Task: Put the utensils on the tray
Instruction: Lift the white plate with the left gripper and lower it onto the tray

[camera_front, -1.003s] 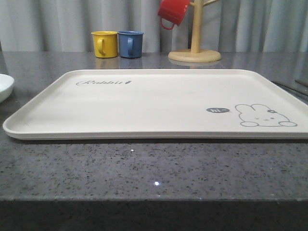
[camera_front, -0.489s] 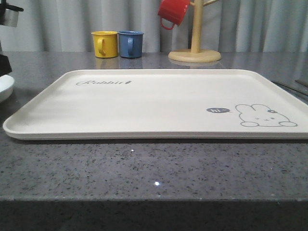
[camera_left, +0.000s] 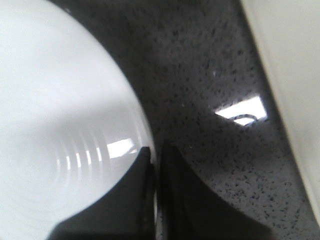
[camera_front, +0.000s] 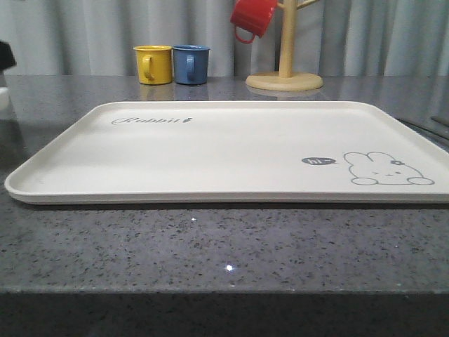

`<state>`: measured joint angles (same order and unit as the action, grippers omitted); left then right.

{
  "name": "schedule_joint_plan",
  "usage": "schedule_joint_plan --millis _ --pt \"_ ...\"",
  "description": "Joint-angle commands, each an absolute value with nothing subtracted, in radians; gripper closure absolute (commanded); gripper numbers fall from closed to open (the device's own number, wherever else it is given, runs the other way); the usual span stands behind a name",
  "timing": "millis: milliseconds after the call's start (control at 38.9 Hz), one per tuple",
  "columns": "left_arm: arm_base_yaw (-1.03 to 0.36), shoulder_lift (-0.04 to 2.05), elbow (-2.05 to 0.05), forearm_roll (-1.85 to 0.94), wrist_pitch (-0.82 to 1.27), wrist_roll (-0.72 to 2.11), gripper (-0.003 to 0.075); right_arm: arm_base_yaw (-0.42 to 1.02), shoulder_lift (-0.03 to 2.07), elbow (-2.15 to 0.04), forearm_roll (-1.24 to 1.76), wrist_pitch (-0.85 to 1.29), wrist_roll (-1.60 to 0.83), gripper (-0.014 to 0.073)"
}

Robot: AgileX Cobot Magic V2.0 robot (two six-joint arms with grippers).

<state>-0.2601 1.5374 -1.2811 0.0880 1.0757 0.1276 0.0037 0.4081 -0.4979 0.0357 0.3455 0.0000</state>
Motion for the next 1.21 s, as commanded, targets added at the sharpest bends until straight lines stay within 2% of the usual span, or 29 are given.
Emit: schedule_joint_plan --millis 0,334,694,849,1183 --pt "-0.313 1.483 -1.417 0.130 1.119 0.121 0.0738 -0.002 0.420 -0.536 0.030 0.274 0.000 -0.0060" --pt "-0.560 1.513 -1.625 0.166 1.175 0.074 0.0738 -0.002 0.420 -0.536 0.030 0.274 0.000 -0.0060" --pt "-0.821 1.728 -1.767 0.157 1.258 0.070 0.0738 -0.002 0.420 -0.536 0.030 0.274 0.000 -0.0060" --pt "-0.870 1.785 -1.767 0.135 1.258 0.069 0.0738 -0.002 0.420 -0.536 0.030 0.274 0.000 -0.0060" --pt "-0.875 1.831 -1.765 0.109 1.258 0.067 0.0738 -0.002 0.420 -0.536 0.030 0.274 0.000 -0.0060"
